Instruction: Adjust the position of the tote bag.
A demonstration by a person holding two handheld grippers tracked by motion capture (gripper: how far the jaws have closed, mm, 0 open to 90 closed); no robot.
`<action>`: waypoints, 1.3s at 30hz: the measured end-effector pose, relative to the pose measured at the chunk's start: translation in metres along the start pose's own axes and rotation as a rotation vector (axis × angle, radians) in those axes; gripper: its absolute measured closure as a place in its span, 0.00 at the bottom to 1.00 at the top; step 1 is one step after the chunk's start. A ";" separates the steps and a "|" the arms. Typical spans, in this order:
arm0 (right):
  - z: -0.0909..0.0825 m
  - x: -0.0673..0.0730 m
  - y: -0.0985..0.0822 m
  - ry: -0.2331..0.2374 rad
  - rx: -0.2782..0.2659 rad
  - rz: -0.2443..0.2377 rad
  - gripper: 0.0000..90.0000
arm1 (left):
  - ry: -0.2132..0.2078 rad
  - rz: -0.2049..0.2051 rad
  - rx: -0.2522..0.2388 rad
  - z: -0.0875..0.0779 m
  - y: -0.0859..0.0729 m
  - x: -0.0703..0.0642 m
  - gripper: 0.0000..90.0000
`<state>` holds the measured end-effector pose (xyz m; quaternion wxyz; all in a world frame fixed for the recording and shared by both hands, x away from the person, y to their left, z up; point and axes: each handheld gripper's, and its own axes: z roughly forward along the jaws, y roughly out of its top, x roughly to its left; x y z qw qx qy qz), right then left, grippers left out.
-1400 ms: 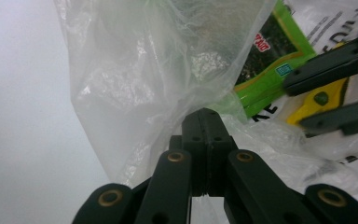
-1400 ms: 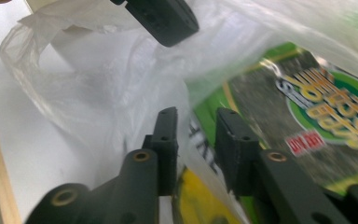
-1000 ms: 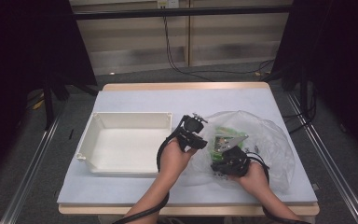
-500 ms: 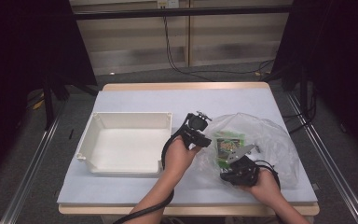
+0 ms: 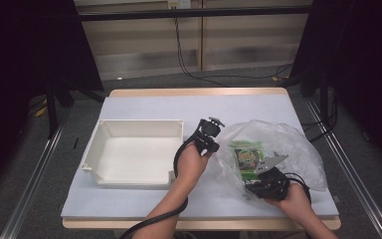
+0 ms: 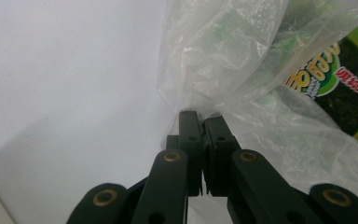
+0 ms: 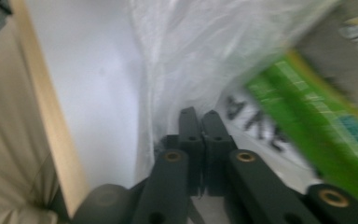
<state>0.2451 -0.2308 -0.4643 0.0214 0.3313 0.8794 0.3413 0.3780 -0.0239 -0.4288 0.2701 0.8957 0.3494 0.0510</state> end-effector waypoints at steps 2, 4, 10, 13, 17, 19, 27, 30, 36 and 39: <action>-0.007 -0.004 0.003 -0.020 -0.033 0.017 0.84 | -0.002 0.005 0.005 -0.001 -0.001 0.001 0.97; -0.016 -0.008 0.008 -0.050 -0.054 0.034 0.79 | -0.009 0.005 -0.008 -0.004 -0.002 0.002 0.97; -0.036 -0.025 0.019 -0.129 -0.096 0.076 0.76 | -0.072 -0.024 -0.041 -0.018 -0.003 0.006 0.93; -0.035 -0.036 0.022 -0.166 -0.084 0.102 0.79 | -0.102 -0.024 -0.063 -0.027 -0.002 0.004 0.83; -0.028 -0.048 0.025 -0.198 -0.072 0.124 0.84 | -0.123 0.005 -0.094 -0.040 0.000 -0.001 0.75; -0.023 -0.056 0.026 -0.210 -0.064 0.145 0.89 | -0.124 0.010 -0.103 -0.047 0.002 -0.005 0.72; -0.014 -0.071 0.035 -0.254 -0.034 0.161 0.99 | -0.168 0.091 -0.137 -0.059 0.011 -0.031 0.73; -0.013 -0.077 0.038 -0.276 -0.036 0.179 1.00 | -0.174 0.079 -0.164 -0.059 0.013 -0.038 0.76; -0.012 -0.090 0.039 -0.295 -0.074 0.211 1.00 | -0.173 0.119 -0.170 -0.057 0.018 -0.050 0.79; -0.010 -0.092 0.040 -0.299 -0.077 0.213 1.00 | -0.167 0.142 -0.140 -0.050 0.021 -0.053 0.85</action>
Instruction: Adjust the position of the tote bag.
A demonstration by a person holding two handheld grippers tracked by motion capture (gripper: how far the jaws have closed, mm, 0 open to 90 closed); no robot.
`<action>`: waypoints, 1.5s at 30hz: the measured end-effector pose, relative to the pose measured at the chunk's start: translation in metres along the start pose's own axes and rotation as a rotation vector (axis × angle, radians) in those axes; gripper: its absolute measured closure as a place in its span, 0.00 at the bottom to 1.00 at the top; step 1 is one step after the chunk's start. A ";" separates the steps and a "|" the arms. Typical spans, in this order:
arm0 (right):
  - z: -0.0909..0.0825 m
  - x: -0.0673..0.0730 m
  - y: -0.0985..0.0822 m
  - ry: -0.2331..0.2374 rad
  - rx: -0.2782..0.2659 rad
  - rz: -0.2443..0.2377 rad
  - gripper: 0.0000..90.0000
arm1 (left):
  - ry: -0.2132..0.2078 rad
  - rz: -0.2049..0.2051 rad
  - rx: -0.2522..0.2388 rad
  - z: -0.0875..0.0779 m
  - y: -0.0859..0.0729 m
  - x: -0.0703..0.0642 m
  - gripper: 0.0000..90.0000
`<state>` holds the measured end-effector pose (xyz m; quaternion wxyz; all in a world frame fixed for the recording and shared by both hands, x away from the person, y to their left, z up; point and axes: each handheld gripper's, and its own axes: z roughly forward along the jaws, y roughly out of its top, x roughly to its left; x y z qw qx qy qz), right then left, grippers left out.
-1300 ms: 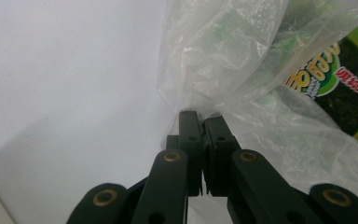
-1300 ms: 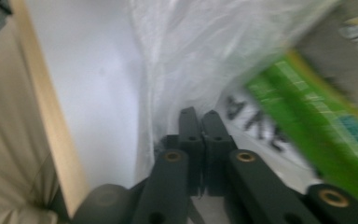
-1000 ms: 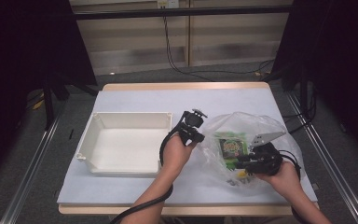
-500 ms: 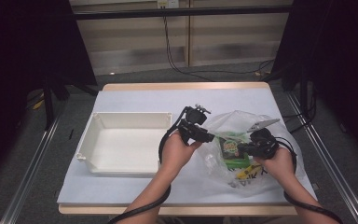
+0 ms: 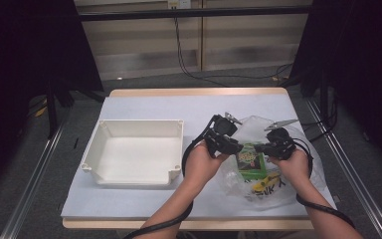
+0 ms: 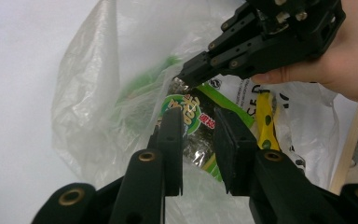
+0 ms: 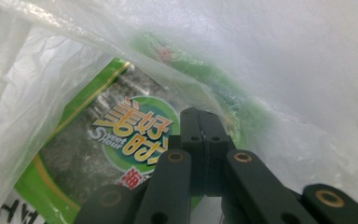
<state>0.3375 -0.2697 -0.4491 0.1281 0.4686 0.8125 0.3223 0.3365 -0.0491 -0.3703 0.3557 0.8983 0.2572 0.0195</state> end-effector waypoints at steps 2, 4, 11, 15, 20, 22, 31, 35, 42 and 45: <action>0.002 -0.001 0.001 -0.001 0.000 0.003 1.00 | -0.003 -0.005 0.032 0.009 -0.001 0.004 0.86; 0.003 -0.001 0.001 -0.011 -0.002 0.014 1.00 | 0.020 -0.020 0.055 0.018 -0.002 0.007 0.87; 0.007 -0.005 0.005 -0.026 -0.004 0.010 1.00 | 0.069 -0.054 0.104 0.043 -0.015 0.025 0.89; 0.007 -0.012 0.007 -0.031 -0.005 0.018 1.00 | 0.104 -0.065 0.112 0.047 -0.018 0.029 0.91; 0.010 -0.021 0.009 -0.038 -0.004 0.050 1.00 | 0.117 -0.079 0.110 0.050 -0.018 0.031 0.91; 0.013 -0.021 0.011 -0.052 -0.004 0.052 1.00 | 0.137 -0.083 0.118 0.052 -0.019 0.033 0.92; 0.005 -0.018 0.010 -0.047 -0.017 0.058 0.87 | 0.117 -0.093 0.108 0.050 -0.020 0.035 0.92; -0.007 -0.012 0.003 -0.011 -0.017 0.070 0.76 | 0.115 -0.089 0.106 0.047 -0.020 0.036 0.92; -0.005 -0.010 -0.011 -0.017 0.052 0.077 0.70 | 0.124 -0.093 0.108 0.045 -0.019 0.034 0.93; 0.001 -0.014 -0.012 -0.004 0.062 0.122 0.64 | 0.124 -0.094 0.105 0.046 -0.019 0.035 0.93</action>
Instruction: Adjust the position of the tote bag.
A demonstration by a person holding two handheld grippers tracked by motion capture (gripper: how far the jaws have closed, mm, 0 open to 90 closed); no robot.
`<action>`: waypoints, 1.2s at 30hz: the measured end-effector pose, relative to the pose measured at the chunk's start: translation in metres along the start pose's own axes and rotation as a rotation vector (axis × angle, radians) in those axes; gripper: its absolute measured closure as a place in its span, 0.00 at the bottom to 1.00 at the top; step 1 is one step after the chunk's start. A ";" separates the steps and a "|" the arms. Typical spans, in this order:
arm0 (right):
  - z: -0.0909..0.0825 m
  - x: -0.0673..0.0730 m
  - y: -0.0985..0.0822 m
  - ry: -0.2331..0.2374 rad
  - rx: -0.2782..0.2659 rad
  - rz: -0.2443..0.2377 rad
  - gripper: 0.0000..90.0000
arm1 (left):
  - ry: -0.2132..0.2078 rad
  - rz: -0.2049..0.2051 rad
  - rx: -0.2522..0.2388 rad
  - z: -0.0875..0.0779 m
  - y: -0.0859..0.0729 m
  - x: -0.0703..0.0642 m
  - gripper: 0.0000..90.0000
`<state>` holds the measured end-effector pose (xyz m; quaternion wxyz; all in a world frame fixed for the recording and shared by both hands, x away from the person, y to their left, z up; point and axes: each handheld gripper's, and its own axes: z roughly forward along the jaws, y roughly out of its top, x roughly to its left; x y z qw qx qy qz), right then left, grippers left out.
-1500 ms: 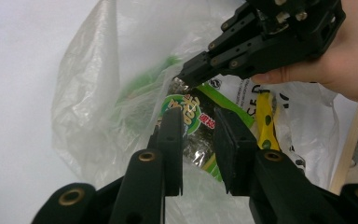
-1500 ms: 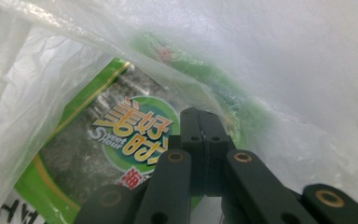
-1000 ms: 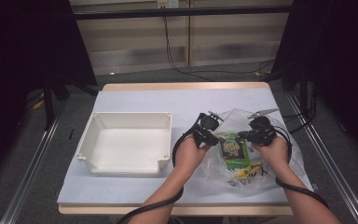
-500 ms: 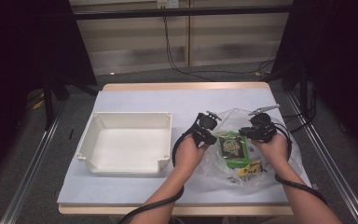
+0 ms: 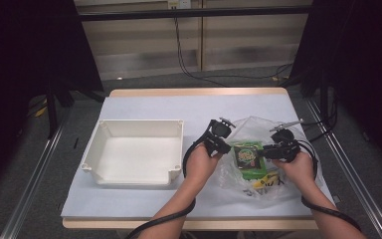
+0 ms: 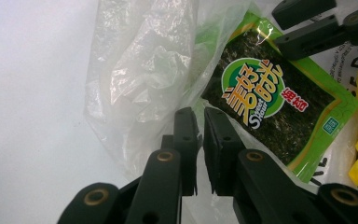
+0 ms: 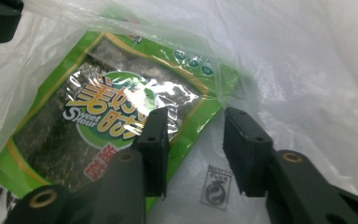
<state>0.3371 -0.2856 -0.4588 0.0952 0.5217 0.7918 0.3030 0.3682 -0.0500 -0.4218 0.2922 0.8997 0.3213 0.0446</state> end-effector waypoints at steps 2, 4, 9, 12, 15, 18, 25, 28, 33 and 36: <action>0.004 -0.002 0.001 0.020 0.001 0.018 0.62 | 0.002 0.002 0.002 0.000 0.000 0.000 0.93; 0.009 -0.003 0.002 0.038 0.005 0.035 0.60 | -0.004 0.007 0.005 -0.001 0.001 0.001 0.93; 0.017 -0.006 0.005 0.084 0.017 0.078 0.56 | 0.001 0.006 -0.002 -0.001 0.001 0.003 0.93; 0.017 -0.007 0.005 0.116 0.013 0.072 0.77 | 0.002 -0.009 -0.006 -0.001 0.000 0.002 0.93; 0.013 -0.006 0.004 0.120 -0.006 0.065 0.93 | 0.004 -0.006 -0.009 -0.001 0.000 0.003 0.93; 0.009 -0.003 0.003 0.100 -0.018 0.036 0.97 | 0.013 -0.007 -0.008 -0.002 0.000 0.005 0.94; -0.008 0.000 0.001 0.099 -0.075 -0.012 0.98 | 0.021 -0.026 -0.012 -0.003 -0.002 0.009 0.96; -0.020 0.003 0.002 0.096 -0.107 -0.044 0.98 | 0.022 -0.033 -0.011 -0.003 -0.002 0.010 0.96; -0.036 0.009 0.001 0.086 -0.168 -0.091 0.99 | 0.015 -0.037 -0.010 -0.004 -0.004 0.012 0.96; -0.041 0.011 -0.001 0.085 -0.192 -0.102 0.99 | -0.019 -0.047 -0.015 -0.007 -0.005 0.013 0.93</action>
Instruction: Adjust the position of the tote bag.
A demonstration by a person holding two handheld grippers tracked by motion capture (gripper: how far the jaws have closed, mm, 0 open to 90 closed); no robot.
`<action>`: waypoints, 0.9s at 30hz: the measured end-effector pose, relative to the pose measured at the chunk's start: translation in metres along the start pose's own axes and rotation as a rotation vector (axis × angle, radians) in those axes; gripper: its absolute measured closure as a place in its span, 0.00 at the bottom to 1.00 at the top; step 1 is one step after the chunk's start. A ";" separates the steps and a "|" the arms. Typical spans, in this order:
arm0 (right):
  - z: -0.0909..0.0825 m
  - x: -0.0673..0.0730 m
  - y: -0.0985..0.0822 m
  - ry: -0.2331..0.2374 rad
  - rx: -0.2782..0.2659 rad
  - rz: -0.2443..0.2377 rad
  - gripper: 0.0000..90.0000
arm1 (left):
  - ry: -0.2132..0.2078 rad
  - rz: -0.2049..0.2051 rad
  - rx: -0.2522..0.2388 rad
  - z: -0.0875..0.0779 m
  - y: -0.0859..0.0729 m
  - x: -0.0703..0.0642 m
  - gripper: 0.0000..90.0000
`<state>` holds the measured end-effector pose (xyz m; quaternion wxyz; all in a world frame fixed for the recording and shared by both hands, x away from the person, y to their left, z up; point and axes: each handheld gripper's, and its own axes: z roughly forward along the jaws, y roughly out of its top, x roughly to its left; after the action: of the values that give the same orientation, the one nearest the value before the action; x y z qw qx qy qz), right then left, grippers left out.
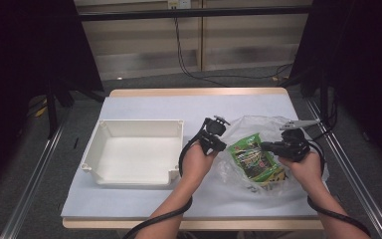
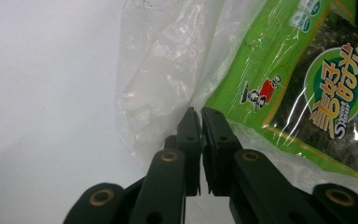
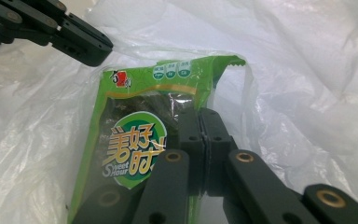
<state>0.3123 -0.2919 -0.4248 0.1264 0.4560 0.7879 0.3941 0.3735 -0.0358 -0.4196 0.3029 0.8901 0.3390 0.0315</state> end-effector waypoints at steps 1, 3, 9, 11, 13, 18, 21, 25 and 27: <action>-0.001 0.001 0.000 -0.002 -0.004 -0.006 0.99 | -0.022 -0.010 -0.009 -0.002 0.000 0.000 0.93; -0.004 0.002 0.000 0.003 -0.017 -0.013 0.99 | -0.052 -0.003 -0.024 -0.008 0.001 0.001 0.89; -0.006 0.003 -0.001 0.012 -0.030 -0.028 0.99 | -0.113 0.060 -0.058 -0.021 0.008 -0.008 0.68; -0.006 0.004 0.000 0.013 -0.033 -0.030 0.99 | -0.130 0.086 -0.055 -0.020 0.013 -0.013 0.64; -0.006 0.005 0.000 0.019 -0.030 -0.032 0.99 | -0.147 0.106 -0.039 -0.015 0.016 -0.016 0.58; -0.005 0.007 0.001 0.025 -0.042 -0.041 0.99 | -0.153 0.122 0.010 0.002 0.018 -0.017 0.48; -0.007 0.008 0.001 0.031 -0.046 -0.051 0.99 | -0.144 0.080 0.024 0.009 0.016 -0.011 0.41; -0.010 0.007 0.001 0.026 -0.060 -0.057 0.99 | -0.155 0.057 0.039 0.013 0.011 -0.004 0.36; -0.012 0.005 0.000 0.030 -0.071 -0.057 0.99 | -0.185 0.060 0.043 0.012 0.010 -0.004 0.36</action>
<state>0.3029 -0.2937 -0.4160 0.1419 0.4228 0.7878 0.4249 0.3797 -0.0501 -0.4237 0.3127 0.9053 0.2833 -0.0488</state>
